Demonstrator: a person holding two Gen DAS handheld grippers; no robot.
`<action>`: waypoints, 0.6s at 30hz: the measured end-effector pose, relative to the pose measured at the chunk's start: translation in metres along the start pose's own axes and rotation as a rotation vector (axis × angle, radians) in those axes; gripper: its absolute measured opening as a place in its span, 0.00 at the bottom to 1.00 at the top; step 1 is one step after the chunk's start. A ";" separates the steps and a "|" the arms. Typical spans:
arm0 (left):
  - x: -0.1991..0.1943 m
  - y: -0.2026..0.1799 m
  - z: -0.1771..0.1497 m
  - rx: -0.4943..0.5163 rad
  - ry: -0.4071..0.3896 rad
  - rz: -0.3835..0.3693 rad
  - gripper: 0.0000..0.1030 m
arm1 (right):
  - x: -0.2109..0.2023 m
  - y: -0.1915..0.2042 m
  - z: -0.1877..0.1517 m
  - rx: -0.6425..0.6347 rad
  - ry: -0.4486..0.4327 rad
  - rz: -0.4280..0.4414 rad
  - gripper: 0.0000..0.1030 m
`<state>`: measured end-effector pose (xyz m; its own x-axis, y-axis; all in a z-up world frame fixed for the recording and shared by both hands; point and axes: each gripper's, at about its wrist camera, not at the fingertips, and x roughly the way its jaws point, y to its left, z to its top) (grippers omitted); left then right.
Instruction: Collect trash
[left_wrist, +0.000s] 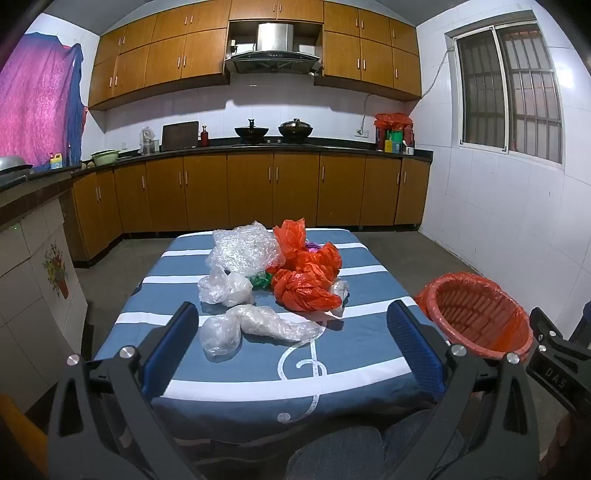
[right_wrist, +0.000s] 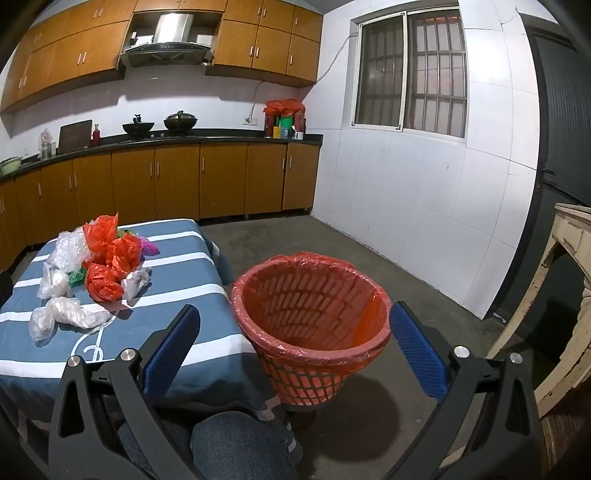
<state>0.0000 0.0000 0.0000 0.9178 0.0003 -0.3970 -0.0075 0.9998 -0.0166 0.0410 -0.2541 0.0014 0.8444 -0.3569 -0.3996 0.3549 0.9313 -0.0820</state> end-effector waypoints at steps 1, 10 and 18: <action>0.000 0.000 0.000 0.002 0.000 0.000 0.96 | 0.000 0.000 0.000 0.000 0.000 0.000 0.98; 0.000 0.000 0.000 0.001 0.002 -0.001 0.96 | 0.000 -0.001 0.000 0.001 0.002 0.001 0.98; 0.000 -0.001 0.000 0.001 0.002 -0.001 0.96 | -0.001 -0.001 0.000 0.001 0.001 0.000 0.98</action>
<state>-0.0003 -0.0005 0.0003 0.9169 -0.0003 -0.3990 -0.0066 0.9999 -0.0160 0.0401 -0.2550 0.0019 0.8441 -0.3567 -0.4004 0.3550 0.9313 -0.0812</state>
